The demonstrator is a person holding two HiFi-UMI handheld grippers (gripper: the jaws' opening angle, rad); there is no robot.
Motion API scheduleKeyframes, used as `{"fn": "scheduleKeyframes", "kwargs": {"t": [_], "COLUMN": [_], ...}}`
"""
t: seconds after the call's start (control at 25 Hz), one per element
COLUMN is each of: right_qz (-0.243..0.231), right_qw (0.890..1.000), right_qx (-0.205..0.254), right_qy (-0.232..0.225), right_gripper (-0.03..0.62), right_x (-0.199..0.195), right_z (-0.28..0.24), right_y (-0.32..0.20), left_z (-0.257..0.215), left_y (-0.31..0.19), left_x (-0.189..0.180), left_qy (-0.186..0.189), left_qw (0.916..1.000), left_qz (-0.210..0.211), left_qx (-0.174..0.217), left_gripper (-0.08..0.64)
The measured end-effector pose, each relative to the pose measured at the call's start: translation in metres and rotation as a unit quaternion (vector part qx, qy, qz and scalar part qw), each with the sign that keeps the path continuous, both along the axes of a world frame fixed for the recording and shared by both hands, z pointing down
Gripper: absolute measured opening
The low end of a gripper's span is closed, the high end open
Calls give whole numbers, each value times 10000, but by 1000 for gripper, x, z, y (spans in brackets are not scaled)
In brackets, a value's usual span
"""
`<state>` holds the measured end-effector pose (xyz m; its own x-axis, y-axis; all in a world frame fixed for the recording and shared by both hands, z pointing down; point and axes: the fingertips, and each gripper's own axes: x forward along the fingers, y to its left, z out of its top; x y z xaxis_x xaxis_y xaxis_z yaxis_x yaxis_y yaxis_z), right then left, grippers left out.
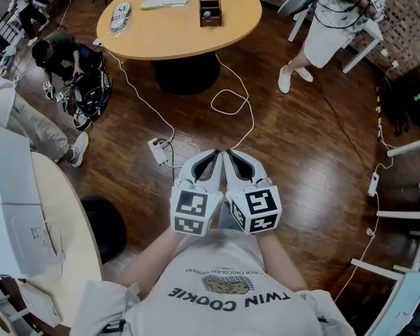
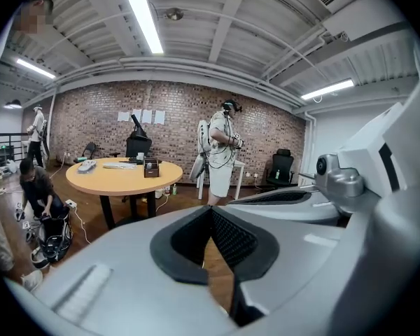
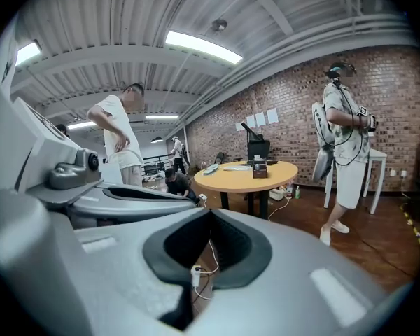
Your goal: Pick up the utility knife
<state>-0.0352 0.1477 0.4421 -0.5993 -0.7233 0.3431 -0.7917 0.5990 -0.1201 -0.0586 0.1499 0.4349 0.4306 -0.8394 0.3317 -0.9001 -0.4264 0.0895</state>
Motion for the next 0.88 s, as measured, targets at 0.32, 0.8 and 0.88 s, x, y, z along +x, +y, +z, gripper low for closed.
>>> {"fn": "scheduleKeyframes", "kwargs": {"t": [0.32,0.8,0.88], "right_qz": [-235,-528,-573], "right_qw": [9997,9985,9982], "right_qx": [-16,-54,-50], "right_qy": [-81,-147,-170], "right_gripper": [0,0,0], "right_x": [26,75,81], "right_z": [-3,-6,-7], "right_y": [-86,-190,-201], "left_z": [-2,-4,-5], "left_y": [-84,-188,-199], "left_x": [26,76,82], "left_qy": [-17,-209,-282], "left_qw": [9997,9985,9981], "left_qz": [-250,-505,-552], "left_qx": [8,-15,-15], "left_gripper": [5,5,5]}}
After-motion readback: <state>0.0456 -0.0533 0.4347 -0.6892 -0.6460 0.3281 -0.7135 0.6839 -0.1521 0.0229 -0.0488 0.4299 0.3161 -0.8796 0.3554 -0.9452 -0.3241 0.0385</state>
